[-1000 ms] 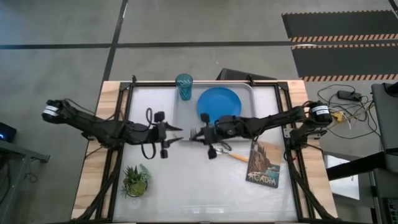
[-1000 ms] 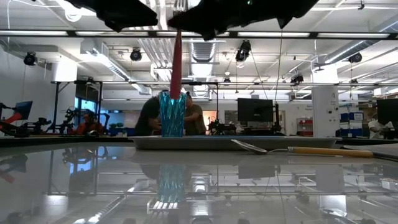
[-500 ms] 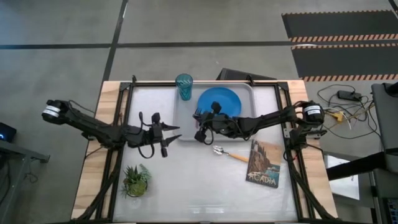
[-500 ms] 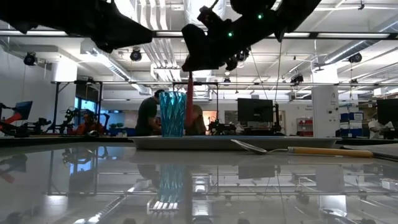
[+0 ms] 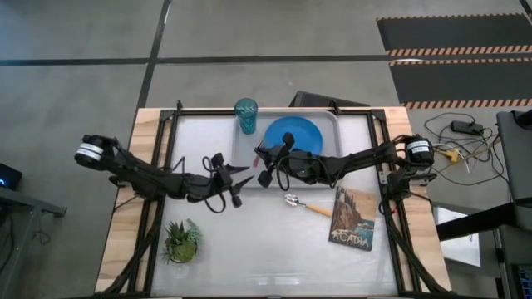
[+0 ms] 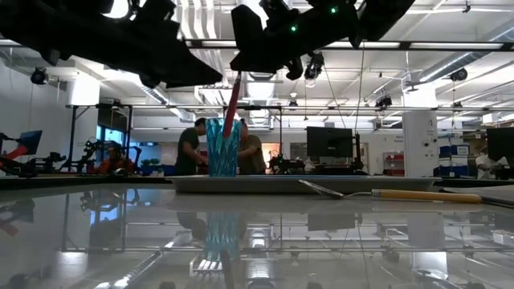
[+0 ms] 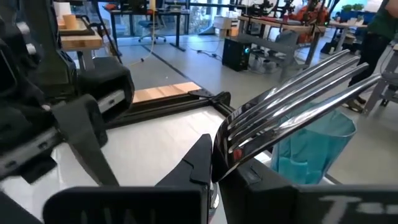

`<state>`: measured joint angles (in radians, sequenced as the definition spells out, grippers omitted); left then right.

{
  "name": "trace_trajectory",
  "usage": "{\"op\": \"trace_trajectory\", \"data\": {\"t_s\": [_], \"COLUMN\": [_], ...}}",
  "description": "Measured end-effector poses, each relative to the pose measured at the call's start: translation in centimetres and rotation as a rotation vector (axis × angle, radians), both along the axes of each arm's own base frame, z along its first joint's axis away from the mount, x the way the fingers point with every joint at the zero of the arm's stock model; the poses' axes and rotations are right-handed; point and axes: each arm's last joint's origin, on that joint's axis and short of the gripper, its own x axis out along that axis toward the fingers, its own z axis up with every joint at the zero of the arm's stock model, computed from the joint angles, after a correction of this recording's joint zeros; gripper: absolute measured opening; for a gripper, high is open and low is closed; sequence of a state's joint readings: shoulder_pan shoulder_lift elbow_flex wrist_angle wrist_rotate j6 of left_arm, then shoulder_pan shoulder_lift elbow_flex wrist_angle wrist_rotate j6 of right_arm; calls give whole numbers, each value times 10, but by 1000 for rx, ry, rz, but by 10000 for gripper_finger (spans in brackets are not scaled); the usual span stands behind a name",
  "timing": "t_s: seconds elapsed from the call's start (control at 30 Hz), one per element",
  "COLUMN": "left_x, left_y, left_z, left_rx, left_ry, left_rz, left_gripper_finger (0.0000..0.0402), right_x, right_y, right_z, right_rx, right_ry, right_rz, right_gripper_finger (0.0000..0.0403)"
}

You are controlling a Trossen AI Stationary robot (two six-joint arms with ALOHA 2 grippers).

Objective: Pick and place plate/cup/fork/spoon on tray
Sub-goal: Put the pink fork on the gray serving tray to the left of the blue plate

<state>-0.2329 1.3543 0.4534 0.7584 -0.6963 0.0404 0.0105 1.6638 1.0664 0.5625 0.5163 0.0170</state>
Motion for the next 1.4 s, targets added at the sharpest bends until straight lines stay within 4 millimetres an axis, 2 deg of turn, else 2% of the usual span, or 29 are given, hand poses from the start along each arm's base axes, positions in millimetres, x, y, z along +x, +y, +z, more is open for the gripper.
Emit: {"op": "trace_trajectory", "data": {"t_s": [0.1,0.43,0.63,0.8,1.2,1.4], "left_x": [4,22,36,37,37,37], "left_y": [2,16,23,26,26,25], "left_z": [-5,-12,-18,-22,-21,-22], "left_rx": [22,32,35,42,33,20], "left_ry": [29,34,19,17,8,4], "left_rz": [31,125,172,237,232,201], "left_gripper_finger": [150,226,232,197,36,34], "right_x": [0,0,0,1,1,1], "right_y": [0,0,0,2,2,3], "right_z": [0,0,1,2,3,2], "right_rx": [1,2,9,9,28,45], "right_ry": [-1,-6,-18,-26,-41,-40], "right_rz": [0,3,3,6,28,37], "right_gripper_finger": [8,8,8,9,9,9]}}
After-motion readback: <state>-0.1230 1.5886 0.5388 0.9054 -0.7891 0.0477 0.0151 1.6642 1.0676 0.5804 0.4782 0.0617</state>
